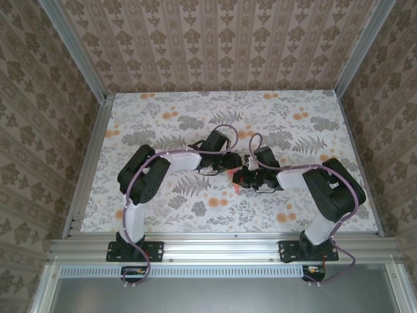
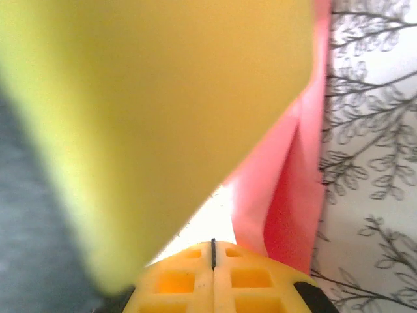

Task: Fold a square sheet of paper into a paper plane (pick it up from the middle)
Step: Fold the wing for the fifth time at the center of the table.

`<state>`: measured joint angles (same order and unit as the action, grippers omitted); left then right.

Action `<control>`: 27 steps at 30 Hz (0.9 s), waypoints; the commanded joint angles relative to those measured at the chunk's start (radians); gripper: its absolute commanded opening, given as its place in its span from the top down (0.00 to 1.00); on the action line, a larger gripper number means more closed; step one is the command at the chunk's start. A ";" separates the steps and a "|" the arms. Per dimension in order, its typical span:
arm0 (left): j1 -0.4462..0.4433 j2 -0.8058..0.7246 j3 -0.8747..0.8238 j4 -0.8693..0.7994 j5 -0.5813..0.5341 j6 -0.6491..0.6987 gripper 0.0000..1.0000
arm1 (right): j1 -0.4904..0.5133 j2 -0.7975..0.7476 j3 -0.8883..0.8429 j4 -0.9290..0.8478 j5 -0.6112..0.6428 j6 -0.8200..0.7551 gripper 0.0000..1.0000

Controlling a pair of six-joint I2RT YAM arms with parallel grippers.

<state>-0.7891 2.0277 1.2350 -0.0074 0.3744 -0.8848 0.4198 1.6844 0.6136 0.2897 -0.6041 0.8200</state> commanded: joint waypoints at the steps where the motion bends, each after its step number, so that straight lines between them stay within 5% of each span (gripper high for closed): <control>1: 0.007 0.029 0.020 -0.037 0.015 0.024 0.52 | -0.014 0.032 -0.028 0.026 -0.034 0.019 0.94; 27: 0.009 0.033 0.020 -0.048 0.015 0.024 0.52 | -0.022 -0.011 -0.040 -0.067 -0.097 -0.007 0.94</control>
<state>-0.7891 2.0289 1.2362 -0.0120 0.3824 -0.8814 0.3954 1.6497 0.5823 0.2798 -0.6895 0.8364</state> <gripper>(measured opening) 0.479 0.064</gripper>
